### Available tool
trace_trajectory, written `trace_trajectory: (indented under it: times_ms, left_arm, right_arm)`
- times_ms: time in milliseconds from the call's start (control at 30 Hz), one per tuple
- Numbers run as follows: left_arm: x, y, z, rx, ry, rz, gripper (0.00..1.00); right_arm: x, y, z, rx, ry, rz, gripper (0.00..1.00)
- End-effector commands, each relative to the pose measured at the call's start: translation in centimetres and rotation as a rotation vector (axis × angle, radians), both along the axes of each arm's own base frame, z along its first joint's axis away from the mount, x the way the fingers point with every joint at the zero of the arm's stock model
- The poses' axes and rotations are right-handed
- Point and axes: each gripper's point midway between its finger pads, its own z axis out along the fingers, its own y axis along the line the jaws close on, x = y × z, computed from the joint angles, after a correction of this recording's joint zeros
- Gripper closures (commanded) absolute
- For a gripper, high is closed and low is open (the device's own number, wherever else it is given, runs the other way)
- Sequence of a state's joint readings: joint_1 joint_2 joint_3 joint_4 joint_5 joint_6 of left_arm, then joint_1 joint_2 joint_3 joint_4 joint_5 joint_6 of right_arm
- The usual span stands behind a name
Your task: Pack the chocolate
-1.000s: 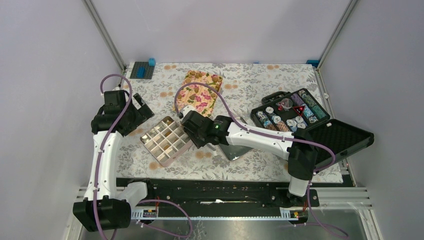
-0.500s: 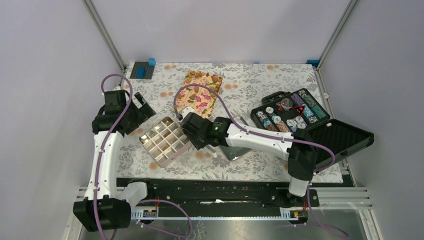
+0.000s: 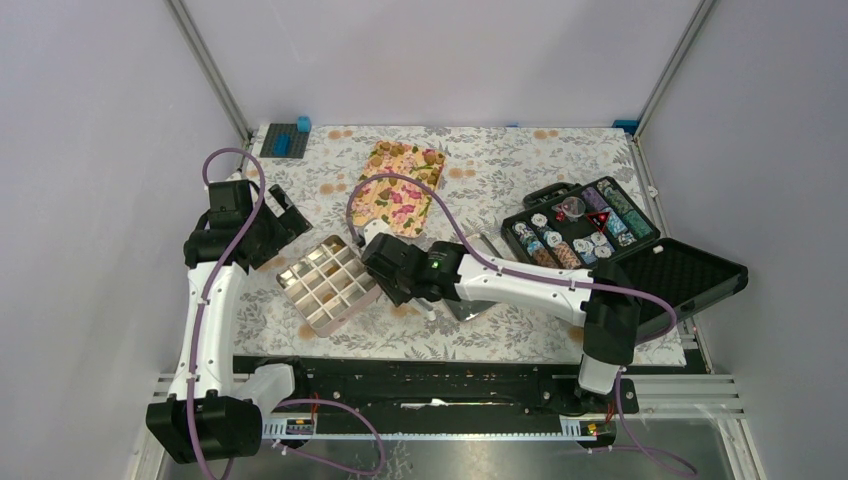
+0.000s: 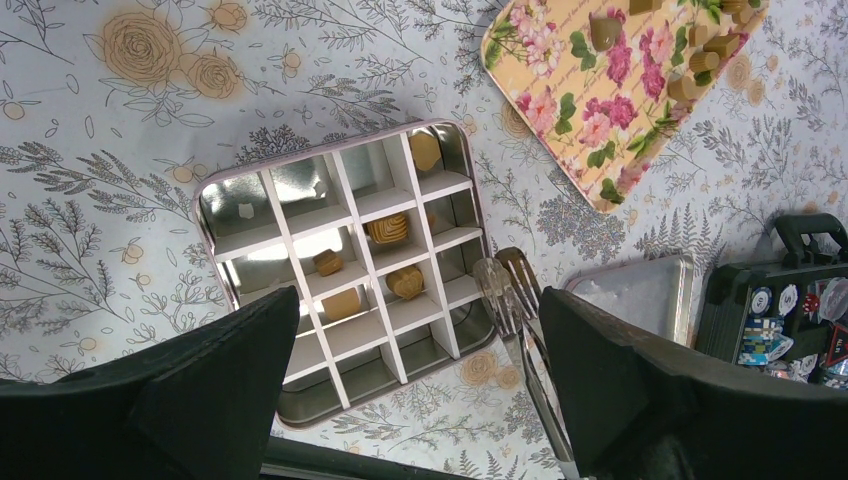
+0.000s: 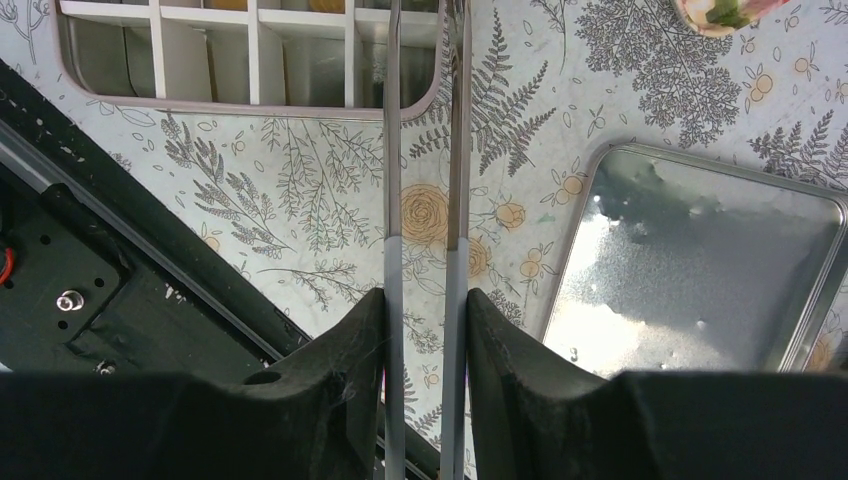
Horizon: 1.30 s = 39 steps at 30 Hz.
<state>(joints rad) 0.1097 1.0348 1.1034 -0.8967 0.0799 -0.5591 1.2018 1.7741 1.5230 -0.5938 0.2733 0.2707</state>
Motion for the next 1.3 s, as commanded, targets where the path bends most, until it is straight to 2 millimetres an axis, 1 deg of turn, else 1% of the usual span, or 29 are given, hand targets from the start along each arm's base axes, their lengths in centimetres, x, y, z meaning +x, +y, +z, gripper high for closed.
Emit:
trace_trajectory:
  times_ms: [0,367,600,667,767,867,1100,1167,1267]
  left_arm:
    - [0.7,-0.2,1.4,-0.015,-0.068,-0.005,0.01]
    - [0.7,-0.1,1.6,-0.008,-0.070,-0.008,0.01]
    - [0.6,-0.1,1.4,-0.007,-0.064,-0.005,0.01]
    - [0.6,-0.1,1.4,-0.006,-0.066,-0.005,0.01]
    - [0.5,-0.1,1.4,-0.004,-0.066,-0.004,0.01]
    - [0.5,0.0,1.3,-0.003,-0.064,-0.004,0.01]
    - [0.5,0.0,1.3,0.002,-0.062,-0.003,0.01]
    - [0.5,0.0,1.3,0.001,-0.061,-0.004,0.01]
    - [0.4,0.0,1.4,0.001,-0.063,-0.003,0.01]
  right_arm:
    - [0.1,0.1,2.8,0.048,-0.069,-0.019,0.65]
    - [-0.2,0.7,2.6,0.012,-0.103,-0.004,0.65]
    - [-0.2,0.9,2.4,-0.009,-0.121,0.007,0.65]
    - [-0.3,1.0,2.4,-0.011,-0.123,0.009,0.65]
    - [-0.4,1.3,3.0,0.005,-0.133,0.017,0.65]
    - [-0.4,1.6,2.9,0.006,-0.131,0.020,0.65]
    - [-1.0,2.1,1.9,-0.006,-0.107,0.035,0.65]
    - [-1.0,2.2,1.7,-0.010,-0.107,0.034,0.63]
    - [-0.8,2.2,1.7,-0.013,-0.112,0.033,0.57]
